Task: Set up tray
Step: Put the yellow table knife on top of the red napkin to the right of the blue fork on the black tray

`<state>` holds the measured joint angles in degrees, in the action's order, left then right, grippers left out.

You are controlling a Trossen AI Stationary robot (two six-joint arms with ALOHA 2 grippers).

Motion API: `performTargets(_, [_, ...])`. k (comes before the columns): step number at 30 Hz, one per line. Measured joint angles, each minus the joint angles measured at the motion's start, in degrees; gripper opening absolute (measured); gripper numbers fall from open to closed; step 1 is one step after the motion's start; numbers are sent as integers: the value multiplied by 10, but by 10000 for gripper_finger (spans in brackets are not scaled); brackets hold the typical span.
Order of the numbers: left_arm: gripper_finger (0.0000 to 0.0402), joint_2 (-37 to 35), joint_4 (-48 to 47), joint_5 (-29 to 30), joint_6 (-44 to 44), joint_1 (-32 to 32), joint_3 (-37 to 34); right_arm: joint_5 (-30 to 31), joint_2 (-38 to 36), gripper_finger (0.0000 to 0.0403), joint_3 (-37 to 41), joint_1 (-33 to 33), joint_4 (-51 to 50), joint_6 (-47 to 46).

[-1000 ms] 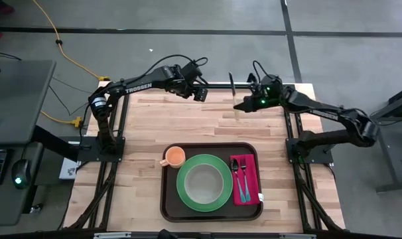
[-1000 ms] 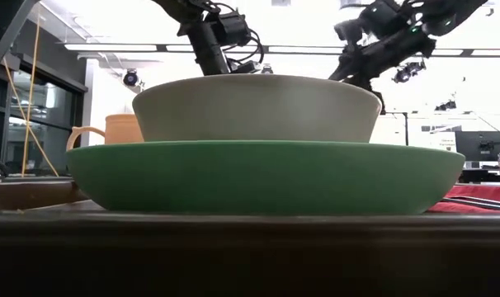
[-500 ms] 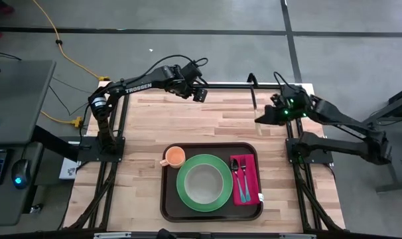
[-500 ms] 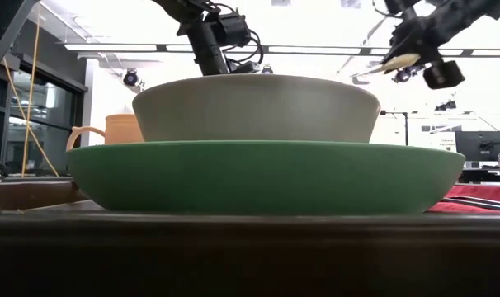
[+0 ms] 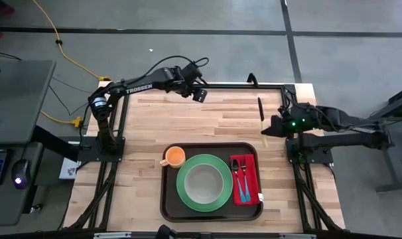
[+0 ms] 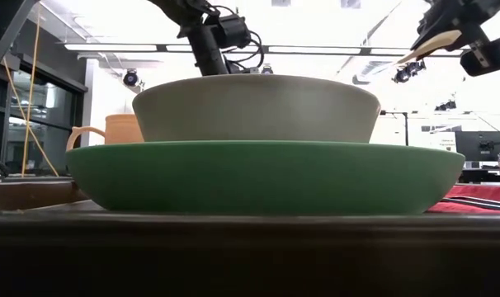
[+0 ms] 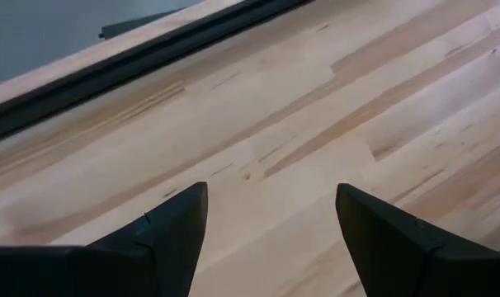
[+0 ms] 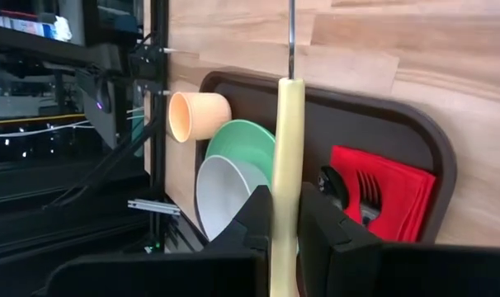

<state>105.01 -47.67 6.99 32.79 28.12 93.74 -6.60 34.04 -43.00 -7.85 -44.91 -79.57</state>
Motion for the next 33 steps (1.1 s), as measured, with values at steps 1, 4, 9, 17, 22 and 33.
performTargets(1, [294, 0, 12, -1, -1, 0, -9, 12, 1, 13, 0, 17, 0, -10])
performTargets(4, [294, 0, 51, -23, -10, 0, -38, 52, 5, 13, 0, 65, 0, -39])
performTargets(9, [294, 0, 95, -56, -14, -2, -82, 112, 8, 13, 0, 134, 0, -90])
performTargets(17, [294, -40, 206, -68, -14, -16, -165, 161, 12, 13, 61, 211, 83, -174])
performTargets(22, [294, -101, 260, -83, -8, -17, -232, 160, 13, 13, 144, 227, 238, -195])
performTargets(33, [294, -267, 361, -55, 8, -71, -346, 152, 17, 13, 215, 251, 332, -219])
